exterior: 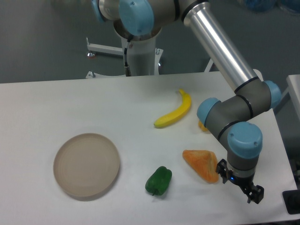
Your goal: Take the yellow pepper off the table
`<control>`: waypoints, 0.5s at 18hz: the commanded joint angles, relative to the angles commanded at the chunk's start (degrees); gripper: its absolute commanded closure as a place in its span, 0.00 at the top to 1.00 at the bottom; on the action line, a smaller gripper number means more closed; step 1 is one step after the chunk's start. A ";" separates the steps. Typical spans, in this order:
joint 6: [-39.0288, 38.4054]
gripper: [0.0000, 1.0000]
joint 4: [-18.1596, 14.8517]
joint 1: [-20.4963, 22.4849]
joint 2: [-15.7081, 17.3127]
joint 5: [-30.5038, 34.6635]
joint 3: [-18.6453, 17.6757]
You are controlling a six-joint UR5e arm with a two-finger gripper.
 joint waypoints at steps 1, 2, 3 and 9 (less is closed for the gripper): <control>0.00 0.99 0.00 0.00 0.00 0.00 0.00; 0.00 0.99 0.00 0.00 0.00 0.00 0.00; 0.00 0.99 0.00 0.00 0.09 0.00 0.00; -0.26 0.99 -0.35 -0.18 1.93 0.26 -2.19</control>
